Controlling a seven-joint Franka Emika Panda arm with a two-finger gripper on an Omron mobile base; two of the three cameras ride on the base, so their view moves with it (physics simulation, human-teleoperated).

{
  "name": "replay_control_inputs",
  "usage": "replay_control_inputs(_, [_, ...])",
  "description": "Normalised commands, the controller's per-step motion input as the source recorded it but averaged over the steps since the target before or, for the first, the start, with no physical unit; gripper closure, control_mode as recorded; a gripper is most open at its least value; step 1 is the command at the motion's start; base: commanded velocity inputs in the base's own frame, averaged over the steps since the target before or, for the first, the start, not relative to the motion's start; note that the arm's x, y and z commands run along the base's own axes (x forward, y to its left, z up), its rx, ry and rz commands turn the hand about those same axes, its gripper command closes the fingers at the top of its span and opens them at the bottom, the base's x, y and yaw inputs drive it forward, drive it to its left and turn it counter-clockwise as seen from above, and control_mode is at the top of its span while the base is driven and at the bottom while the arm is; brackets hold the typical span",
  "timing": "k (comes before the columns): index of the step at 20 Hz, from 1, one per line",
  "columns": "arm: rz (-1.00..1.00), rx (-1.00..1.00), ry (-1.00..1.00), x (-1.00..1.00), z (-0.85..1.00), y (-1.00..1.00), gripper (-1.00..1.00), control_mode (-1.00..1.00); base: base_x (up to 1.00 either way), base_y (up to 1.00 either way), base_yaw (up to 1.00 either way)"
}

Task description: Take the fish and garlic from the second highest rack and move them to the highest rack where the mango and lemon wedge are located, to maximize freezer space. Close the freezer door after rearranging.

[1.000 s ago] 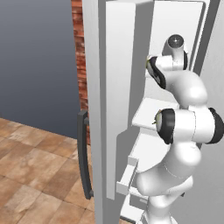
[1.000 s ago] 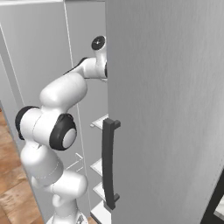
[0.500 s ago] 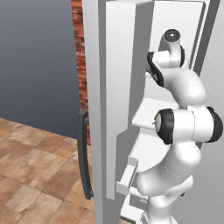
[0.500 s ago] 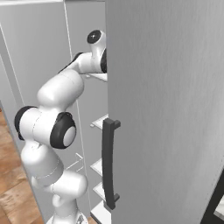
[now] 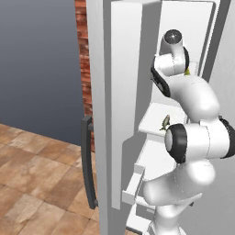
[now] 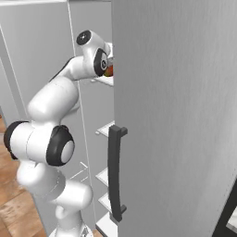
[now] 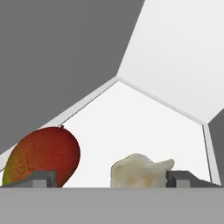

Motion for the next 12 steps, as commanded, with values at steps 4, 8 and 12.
replay_control_inputs(4, [-0.07, 0.01, -0.08, -0.7, 0.0, 0.13, -1.0, -1.0, 0.0, 0.0, 0.0])
replay_control_inputs(8, [-0.17, 0.08, 0.0, -0.83, -0.03, 0.09, -1.0, -1.0, 0.0, 0.0, 0.0])
replay_control_inputs(12, [-0.08, 0.09, 0.0, -0.78, -0.08, 0.12, -1.0, -1.0, 0.0, 0.0, 0.0])
